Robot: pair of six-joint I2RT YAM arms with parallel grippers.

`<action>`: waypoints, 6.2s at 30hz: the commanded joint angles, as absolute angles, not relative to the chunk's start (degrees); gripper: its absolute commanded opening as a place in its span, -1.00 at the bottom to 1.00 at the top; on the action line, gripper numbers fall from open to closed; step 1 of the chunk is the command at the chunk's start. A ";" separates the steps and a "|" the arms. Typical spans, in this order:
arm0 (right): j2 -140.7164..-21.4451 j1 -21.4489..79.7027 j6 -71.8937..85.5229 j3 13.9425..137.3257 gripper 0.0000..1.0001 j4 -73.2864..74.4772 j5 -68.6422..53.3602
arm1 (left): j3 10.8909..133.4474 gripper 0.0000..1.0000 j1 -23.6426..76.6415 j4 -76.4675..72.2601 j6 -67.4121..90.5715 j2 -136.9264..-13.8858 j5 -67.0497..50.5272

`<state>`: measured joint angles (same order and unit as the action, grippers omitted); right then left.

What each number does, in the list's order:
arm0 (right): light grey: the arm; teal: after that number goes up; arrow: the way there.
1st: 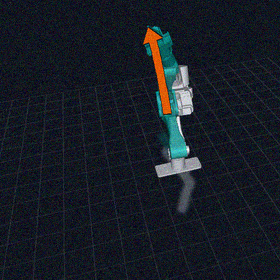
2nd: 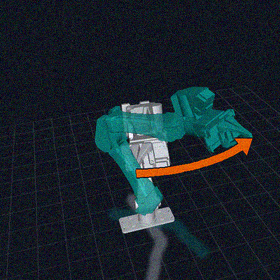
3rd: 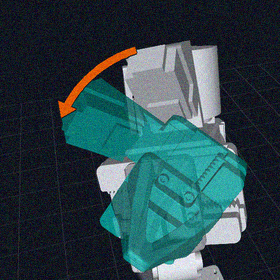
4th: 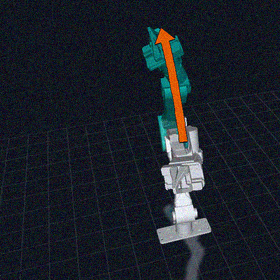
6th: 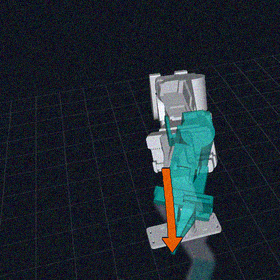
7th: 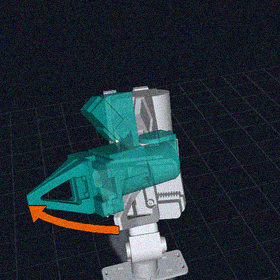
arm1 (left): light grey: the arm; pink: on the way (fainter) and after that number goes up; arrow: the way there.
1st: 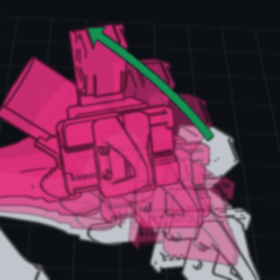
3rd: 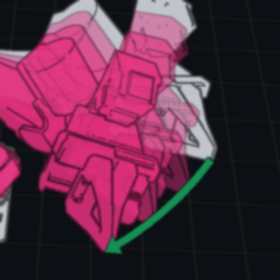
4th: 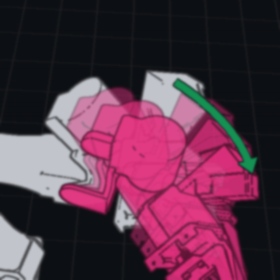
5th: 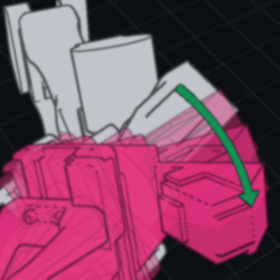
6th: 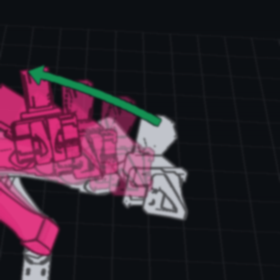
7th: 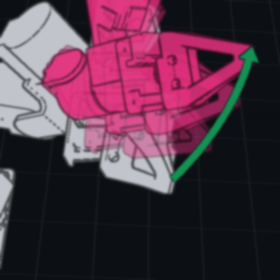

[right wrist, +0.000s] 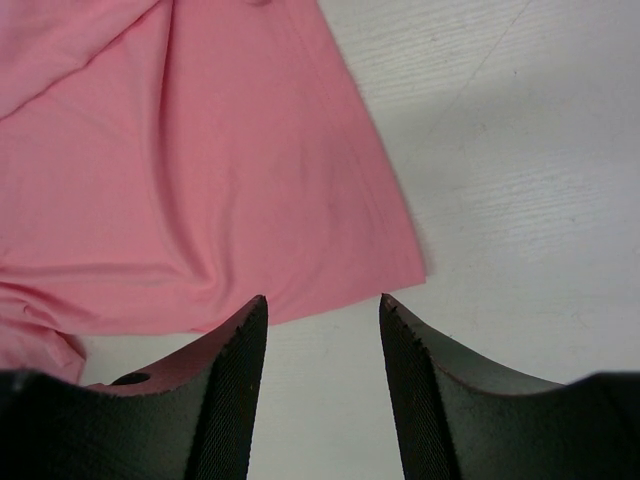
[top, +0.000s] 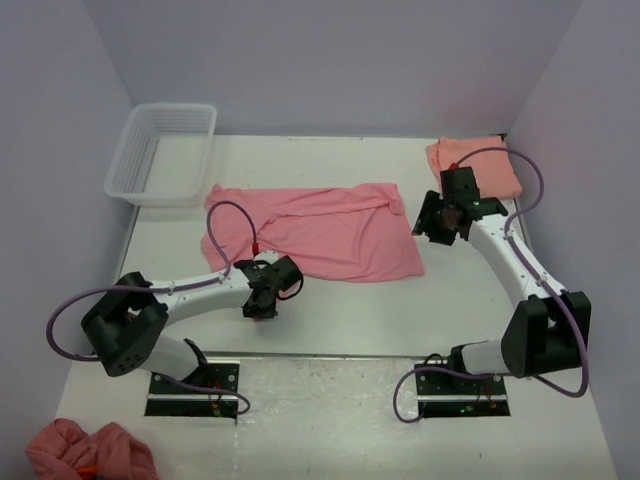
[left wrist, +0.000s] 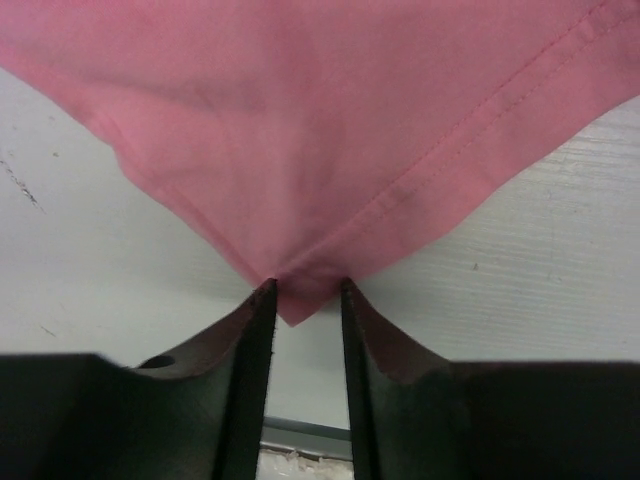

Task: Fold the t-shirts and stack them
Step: Grap the side of the flattened tshirt closest away from the robot with both arms, then fold the other side of the tshirt into a rectangle

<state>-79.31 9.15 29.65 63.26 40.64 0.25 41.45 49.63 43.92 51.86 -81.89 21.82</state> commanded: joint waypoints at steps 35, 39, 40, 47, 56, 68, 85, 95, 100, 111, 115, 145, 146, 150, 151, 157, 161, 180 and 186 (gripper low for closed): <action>-92.01 8.17 39.46 56.60 0.04 38.93 2.20 | 50.71 -1.00 50.27 61.08 59.15 -69.18 26.80; -92.99 8.17 39.90 56.16 0.03 38.94 2.29 | 51.85 -1.00 50.27 62.05 58.89 -68.64 27.42; -93.08 8.17 39.99 56.08 0.03 39.02 2.46 | 52.03 -1.00 50.27 61.96 58.89 -68.56 27.33; -94.22 8.17 41.39 57.12 -0.04 40.60 4.22 | 53.44 -1.00 50.27 62.66 57.92 -67.32 27.86; -96.15 8.17 43.15 59.68 -0.35 41.66 4.83 | 55.02 -1.00 50.27 63.28 57.13 -65.13 28.04; -95.28 8.52 43.60 59.16 -1.00 42.10 6.05 | 57.12 -1.00 50.19 67.58 58.09 -61.79 29.44; -79.11 9.84 38.41 52.04 -1.00 44.03 9.32 | 58.71 -1.00 50.19 75.59 63.89 -57.31 29.36; -68.47 11.16 39.72 47.37 -1.00 46.84 9.32 | 57.13 -1.00 50.19 75.67 64.60 -55.55 28.92; -69.96 11.78 39.12 48.43 -1.00 46.93 9.23 | 58.71 -1.00 50.19 75.59 63.72 -57.74 30.58; -78.21 11.78 34.28 62.64 -1.00 47.64 12.65 | 66.97 -1.00 39.50 66.20 49.94 -69.16 32.96; -84.36 11.60 32.70 70.73 -1.00 49.21 14.23 | 70.13 -1.00 31.92 61.09 41.59 -72.59 33.48; -120.58 8.70 25.31 106.25 -0.94 57.48 12.74 | 90.35 -1.00 17.32 48.17 24.52 -104.85 30.41; -121.63 8.70 24.70 107.30 -0.83 57.48 13.35 | 90.18 -1.00 17.23 47.73 24.52 -104.94 30.67; -123.40 8.61 23.03 110.12 0.01 56.69 13.79 | 89.48 -0.48 17.23 45.27 24.70 -104.77 33.30; -123.14 8.61 22.59 110.21 0.22 55.99 14.06 | 88.86 -0.34 17.23 42.65 24.44 -103.98 35.14; -117.34 8.96 20.66 110.92 0.75 52.47 16.53 | 82.55 0.14 20.11 29.84 20.68 -92.04 40.24; -112.60 10.54 19.95 108.21 0.75 52.82 15.74 | 82.34 0.11 22.67 27.93 16.96 -86.66 31.76; -104.41 14.68 22.50 88.95 -1.00 43.86 0.35 | 75.06 -1.00 28.04 36.92 25.40 -97.38 15.91; -104.77 14.77 22.59 87.36 -1.00 43.24 0.96 | 79.10 -1.00 28.04 39.72 25.22 -104.14 19.07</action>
